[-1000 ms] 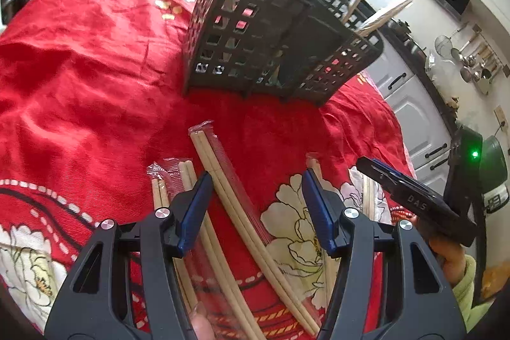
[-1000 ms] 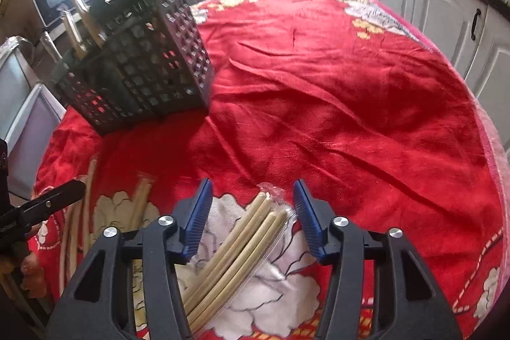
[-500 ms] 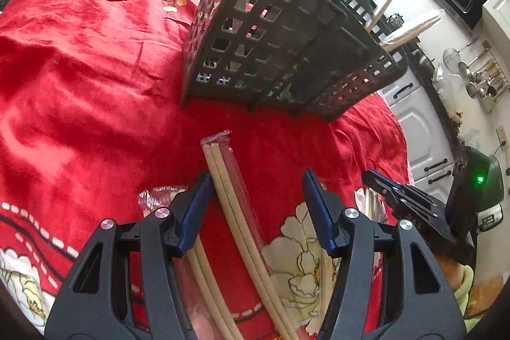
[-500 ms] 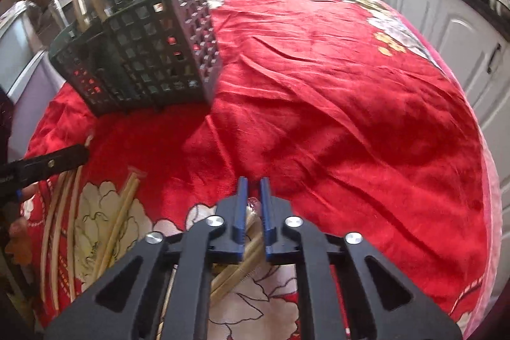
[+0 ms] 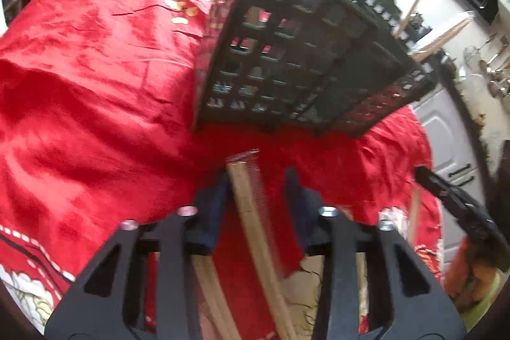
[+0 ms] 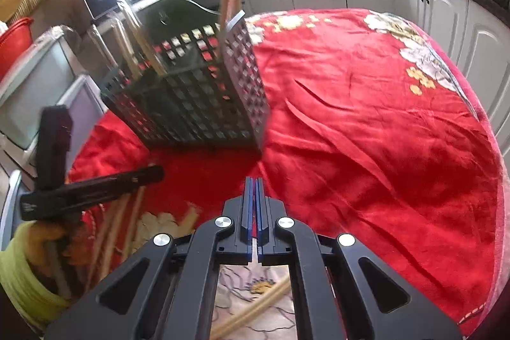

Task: Organize utensils
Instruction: 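Lower the left gripper onto a wooden chopstick and close on it, then lift the chopstick with the left gripper and carry it over the caddy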

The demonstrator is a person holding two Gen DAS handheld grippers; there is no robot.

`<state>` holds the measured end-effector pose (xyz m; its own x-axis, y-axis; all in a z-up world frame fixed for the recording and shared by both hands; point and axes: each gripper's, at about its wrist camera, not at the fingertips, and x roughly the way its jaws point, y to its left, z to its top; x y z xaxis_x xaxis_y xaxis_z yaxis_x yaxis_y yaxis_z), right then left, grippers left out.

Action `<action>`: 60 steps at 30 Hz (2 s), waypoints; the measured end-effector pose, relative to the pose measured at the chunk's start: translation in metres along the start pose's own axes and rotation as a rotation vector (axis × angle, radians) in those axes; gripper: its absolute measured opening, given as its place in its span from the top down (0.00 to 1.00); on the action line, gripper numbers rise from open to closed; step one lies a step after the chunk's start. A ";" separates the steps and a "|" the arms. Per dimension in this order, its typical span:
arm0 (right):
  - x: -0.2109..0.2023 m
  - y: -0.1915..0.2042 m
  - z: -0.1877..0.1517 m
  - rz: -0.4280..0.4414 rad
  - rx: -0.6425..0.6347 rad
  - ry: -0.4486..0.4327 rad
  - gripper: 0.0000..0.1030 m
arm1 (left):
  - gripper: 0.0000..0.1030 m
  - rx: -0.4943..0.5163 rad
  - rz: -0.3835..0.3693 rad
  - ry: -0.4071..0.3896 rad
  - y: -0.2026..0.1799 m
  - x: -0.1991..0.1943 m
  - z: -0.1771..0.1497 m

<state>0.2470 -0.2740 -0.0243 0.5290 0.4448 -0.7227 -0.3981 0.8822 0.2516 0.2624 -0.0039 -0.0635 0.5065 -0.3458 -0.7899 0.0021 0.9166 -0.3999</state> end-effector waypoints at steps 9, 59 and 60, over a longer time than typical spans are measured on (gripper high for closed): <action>-0.031 0.023 0.015 0.046 -0.024 -0.090 0.99 | 0.92 -0.003 -0.052 -0.039 0.003 -0.017 0.009; -0.159 0.126 0.145 0.154 -0.189 -0.559 0.99 | 0.93 0.220 -0.101 -0.732 -0.082 -0.230 0.125; -0.159 0.125 0.148 0.154 -0.186 -0.565 0.99 | 0.93 0.222 -0.093 -0.740 -0.084 -0.229 0.127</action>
<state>0.2238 -0.2113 0.2175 0.7503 0.6229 -0.2216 -0.5986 0.7823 0.1723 0.2559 0.0240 0.2098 0.9394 -0.2704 -0.2108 0.2056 0.9363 -0.2848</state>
